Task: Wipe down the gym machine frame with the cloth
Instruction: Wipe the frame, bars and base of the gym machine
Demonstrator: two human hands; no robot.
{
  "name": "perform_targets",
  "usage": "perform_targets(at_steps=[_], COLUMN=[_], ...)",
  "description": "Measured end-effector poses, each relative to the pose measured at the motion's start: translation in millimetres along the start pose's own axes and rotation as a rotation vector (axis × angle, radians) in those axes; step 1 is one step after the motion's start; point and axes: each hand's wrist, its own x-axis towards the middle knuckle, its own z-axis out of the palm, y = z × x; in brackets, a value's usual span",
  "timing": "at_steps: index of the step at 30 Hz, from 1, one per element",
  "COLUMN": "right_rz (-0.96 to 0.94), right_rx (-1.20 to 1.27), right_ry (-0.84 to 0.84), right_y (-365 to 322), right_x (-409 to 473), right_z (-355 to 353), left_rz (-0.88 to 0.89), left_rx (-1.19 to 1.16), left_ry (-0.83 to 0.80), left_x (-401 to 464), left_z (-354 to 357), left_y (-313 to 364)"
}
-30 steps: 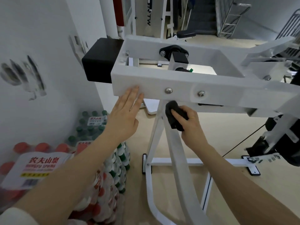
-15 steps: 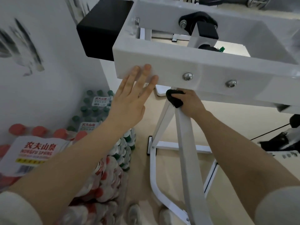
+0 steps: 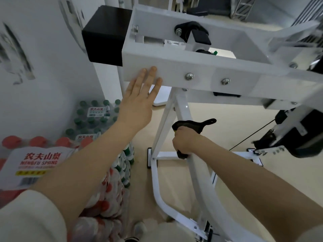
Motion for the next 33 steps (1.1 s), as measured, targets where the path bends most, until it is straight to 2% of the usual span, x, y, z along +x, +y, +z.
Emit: perform_targets(at_steps=[2, 3, 5, 7, 9, 11, 16, 18, 20, 24, 26, 29, 33], right_rz=[-0.037, -0.036, 0.024, 0.116, 0.156, 0.12, -0.063, -0.124, -0.135, -0.212, -0.224, -0.171, -0.017], right_rx=[0.074, 0.209, 0.658, 1.086, 1.458, 1.751, 2.209, 2.26, 2.164, 2.001, 1.972, 1.923, 1.954], right_ry=[-0.114, -0.074, 0.135, 0.433, 0.668, 0.792, 0.792, 0.766, 0.772, 0.797, 0.825, 0.938, 1.003], right_y=[-23.0, -31.6, -39.6, -40.5, -40.9, -48.3, -87.2, -109.2, -129.0, -164.7, -177.1, -185.2, -195.6], right_x=[-12.6, -20.0, -38.1, -61.4, -78.2, -96.0, -144.7, -163.2, -180.8, -218.4, -237.5, -267.4, -305.6], right_z=[-1.2, 2.2, 7.0, 5.4, 1.8, -4.9, -4.7, 3.4, 13.7, 34.0, 43.1, 55.0, 92.1], left_rz=[-0.013, -0.011, 0.003, -0.037, -0.175, -0.279, -0.537, -0.66, -0.77, -0.817, -0.813, -0.704, -0.628], left_rx=[-0.116, -0.178, -0.316, -0.544, -0.831, -0.977, -1.109, -1.279, -1.425, -1.394, -1.397, -1.414, -1.316], left_ry=[-0.079, -0.12, -0.198, -0.27, -0.39, -0.467, -0.301, -0.216, -0.165, -0.163, -0.24, -0.441, -0.614], left_x=[-9.4, -18.0, -35.6, -56.2, -71.9, -84.9, -119.0, -138.8, -165.5, -217.1, -234.0, -253.1, -272.5], left_z=[-5.7, -9.1, -16.7, -31.6, -49.5, -66.5, -101.6, -115.3, -128.1, -158.1, -174.8, -185.2, -180.7], left_y=[5.0, 8.1, 15.1, 24.6, 34.6, 46.0, 88.4, 108.6, 124.9, 144.8, 154.7, 171.9, 205.1])
